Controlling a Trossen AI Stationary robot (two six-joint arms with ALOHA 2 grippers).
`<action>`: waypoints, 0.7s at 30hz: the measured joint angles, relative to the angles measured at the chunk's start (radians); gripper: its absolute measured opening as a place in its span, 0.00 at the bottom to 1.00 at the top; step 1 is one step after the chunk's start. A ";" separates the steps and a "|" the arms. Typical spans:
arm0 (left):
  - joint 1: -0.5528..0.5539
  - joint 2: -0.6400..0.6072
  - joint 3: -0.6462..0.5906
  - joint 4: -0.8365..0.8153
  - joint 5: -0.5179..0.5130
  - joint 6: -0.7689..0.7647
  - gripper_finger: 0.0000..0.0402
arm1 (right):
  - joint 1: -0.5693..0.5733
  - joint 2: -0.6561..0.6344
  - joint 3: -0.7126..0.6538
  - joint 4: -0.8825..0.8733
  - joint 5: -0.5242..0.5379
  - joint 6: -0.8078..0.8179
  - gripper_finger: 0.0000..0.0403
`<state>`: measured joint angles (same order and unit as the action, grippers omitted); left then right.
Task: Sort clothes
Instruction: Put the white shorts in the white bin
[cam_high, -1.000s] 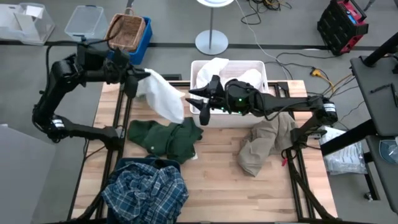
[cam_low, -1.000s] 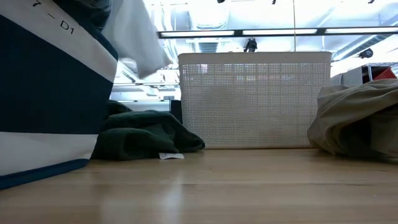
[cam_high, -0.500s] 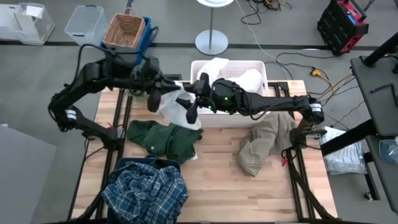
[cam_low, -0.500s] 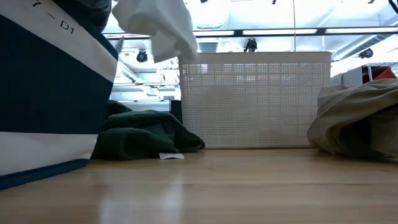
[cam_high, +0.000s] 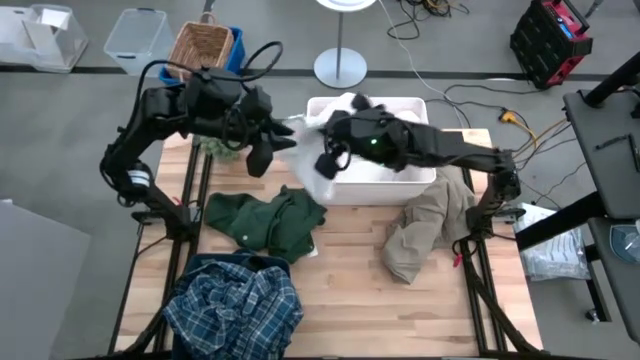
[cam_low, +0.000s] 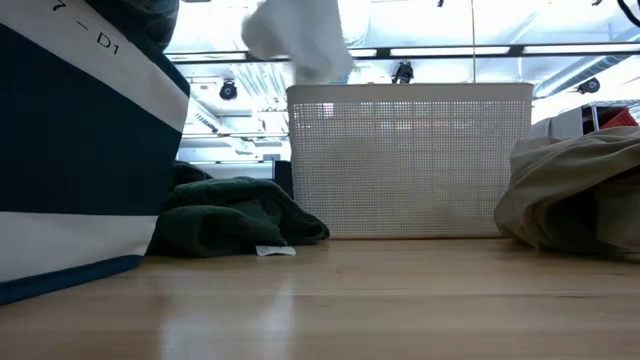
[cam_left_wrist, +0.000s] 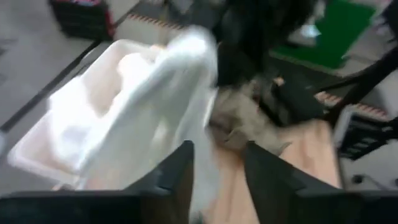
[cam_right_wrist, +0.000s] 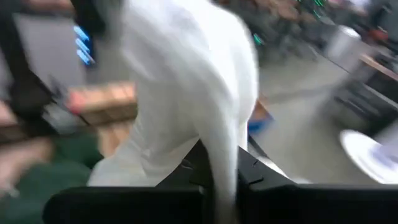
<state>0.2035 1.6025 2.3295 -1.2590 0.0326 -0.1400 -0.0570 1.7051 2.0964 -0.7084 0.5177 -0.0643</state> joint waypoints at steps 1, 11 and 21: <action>0.000 0.012 0.030 -0.040 -0.025 0.001 0.33 | -0.002 -0.007 0.025 -0.075 0.023 0.010 0.02; 0.026 -0.023 -0.056 -0.099 -0.094 -0.005 0.59 | -0.068 -0.052 0.084 -0.735 0.328 0.207 0.02; 0.027 -0.018 -0.060 -0.310 -0.279 -0.076 0.60 | -0.355 -0.051 -0.053 -0.583 -0.307 0.380 0.10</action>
<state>0.2302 1.5845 2.2700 -1.5686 -0.2464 -0.2163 -0.4116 1.6542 2.0434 -1.2914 0.2110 0.3152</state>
